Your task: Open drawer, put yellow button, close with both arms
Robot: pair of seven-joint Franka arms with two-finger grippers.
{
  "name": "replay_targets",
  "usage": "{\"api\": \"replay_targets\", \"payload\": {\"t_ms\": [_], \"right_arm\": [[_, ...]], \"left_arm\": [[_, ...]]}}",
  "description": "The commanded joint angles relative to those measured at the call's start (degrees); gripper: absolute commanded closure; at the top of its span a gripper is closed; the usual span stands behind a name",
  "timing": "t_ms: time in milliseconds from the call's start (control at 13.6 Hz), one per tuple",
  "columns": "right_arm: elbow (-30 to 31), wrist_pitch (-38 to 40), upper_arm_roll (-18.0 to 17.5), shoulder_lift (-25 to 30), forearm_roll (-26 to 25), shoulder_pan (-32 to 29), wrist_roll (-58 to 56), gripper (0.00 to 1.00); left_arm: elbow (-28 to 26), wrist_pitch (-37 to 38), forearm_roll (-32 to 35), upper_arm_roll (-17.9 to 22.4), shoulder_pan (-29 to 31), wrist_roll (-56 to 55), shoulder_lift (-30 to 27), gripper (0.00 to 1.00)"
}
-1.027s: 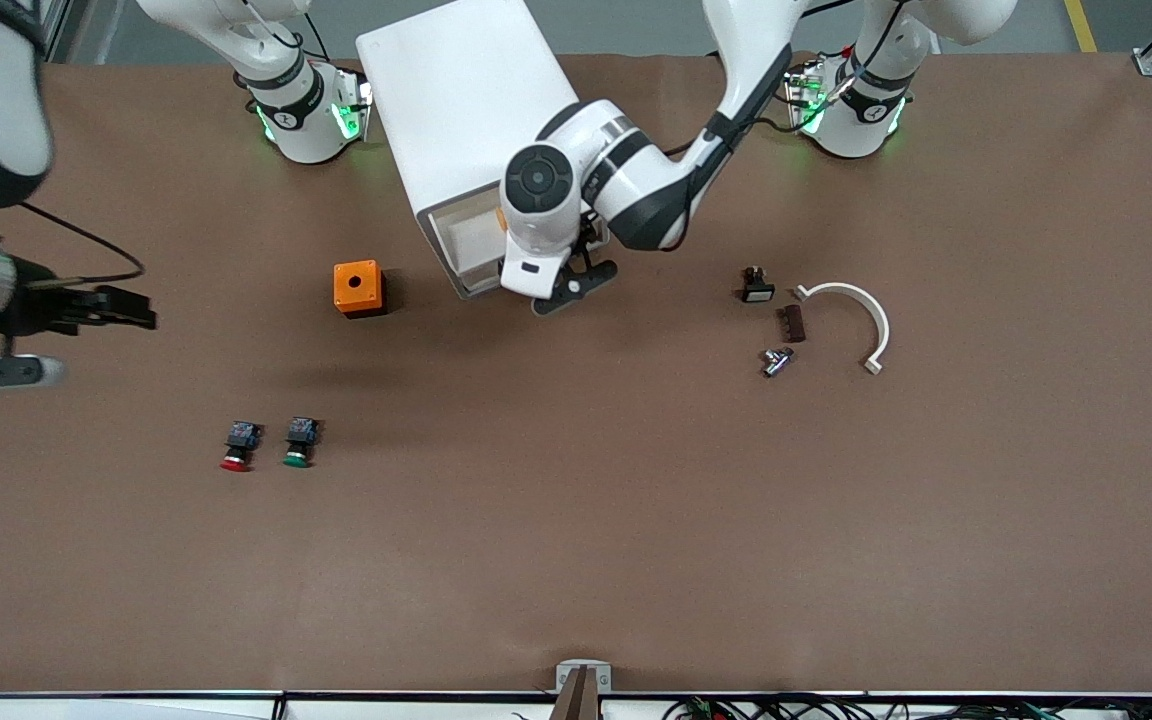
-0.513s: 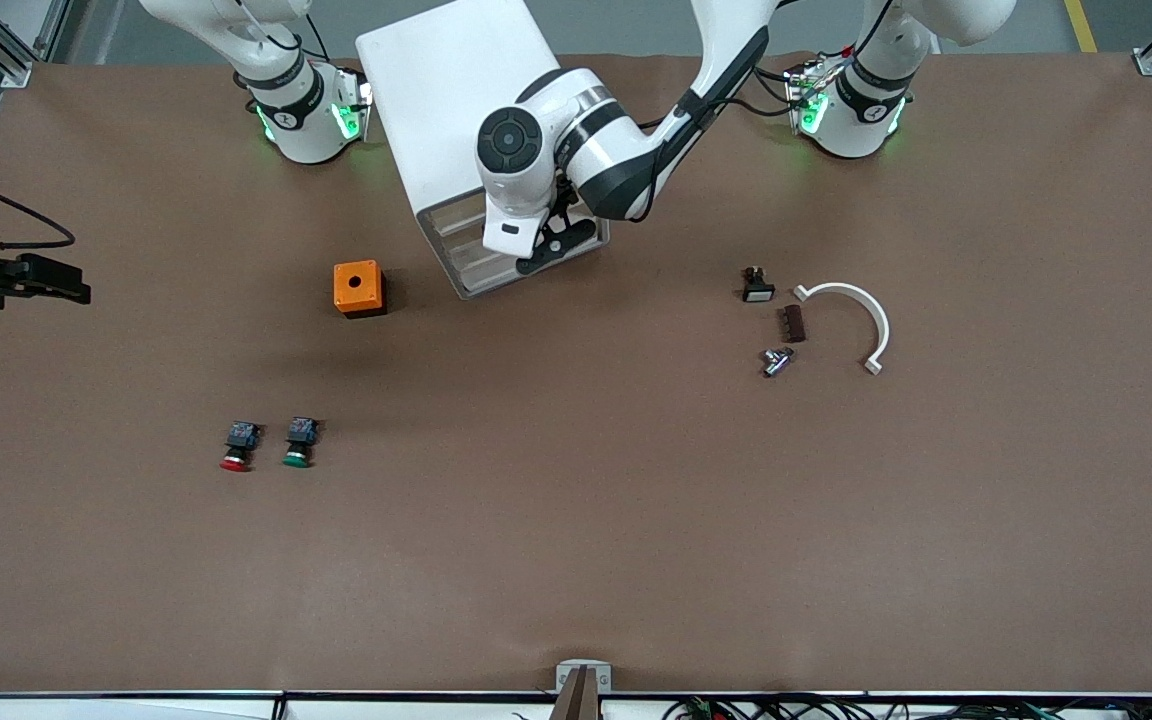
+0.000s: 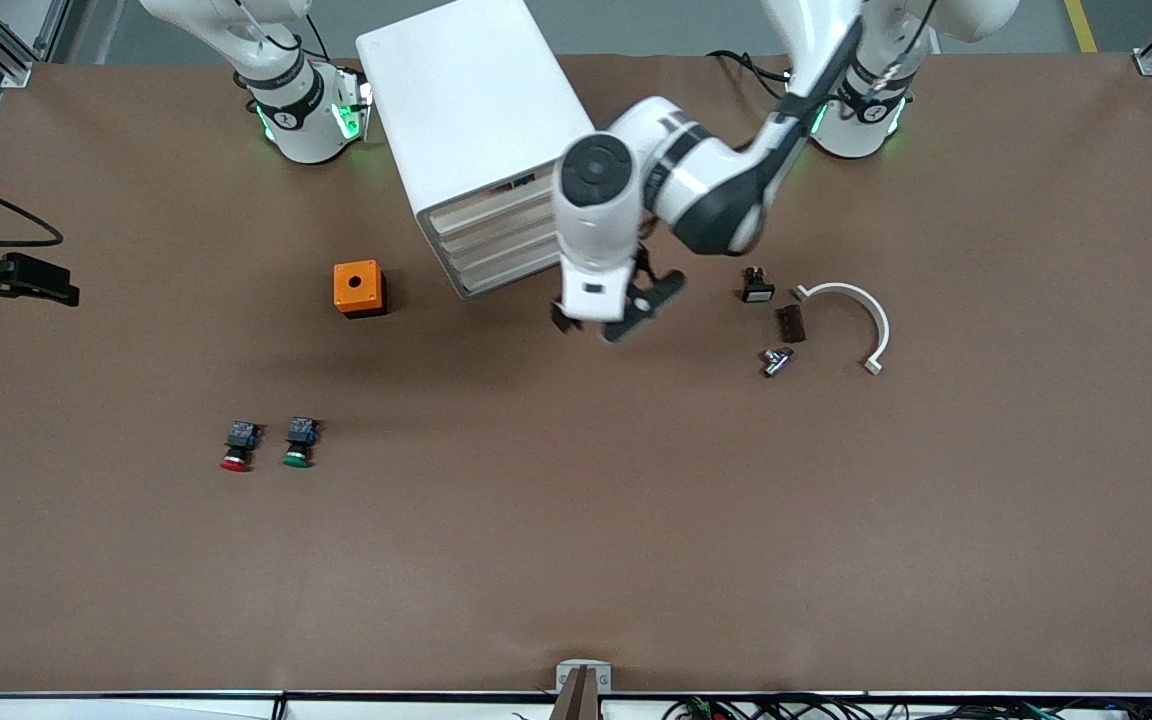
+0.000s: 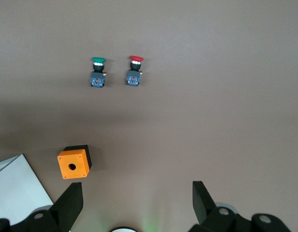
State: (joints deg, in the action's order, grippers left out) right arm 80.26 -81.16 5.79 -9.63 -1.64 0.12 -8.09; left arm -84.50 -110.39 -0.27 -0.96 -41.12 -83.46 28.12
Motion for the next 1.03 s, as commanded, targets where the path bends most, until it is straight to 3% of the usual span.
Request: {"api": "replay_targets", "payload": {"t_ms": [0, 293, 660, 953], "right_arm": [[-3.9, 4.5, -0.7, -0.2, 0.3, -0.7, 0.7, 0.0], [-6.0, 9.0, -0.7, 0.1, 1.1, -0.8, 1.1, 0.0], [-5.6, 9.7, -1.0, 3.2, 1.2, -0.6, 0.2, 0.0], [-3.2, 10.4, -1.0, 3.7, 1.1, 0.7, 0.3, 0.0]], "left_arm": [[-1.7, 2.2, 1.7, -0.5, 8.4, 7.0, -4.8, 0.0], [-1.5, 6.1, 1.8, -0.4, 19.3, 20.9, -9.6, 0.0], [-1.7, 13.4, 1.7, -0.6, 28.0, 35.7, -16.9, 0.0], [-5.2, 17.4, 0.6, -1.1, 35.5, 50.2, -24.9, 0.0]]}}
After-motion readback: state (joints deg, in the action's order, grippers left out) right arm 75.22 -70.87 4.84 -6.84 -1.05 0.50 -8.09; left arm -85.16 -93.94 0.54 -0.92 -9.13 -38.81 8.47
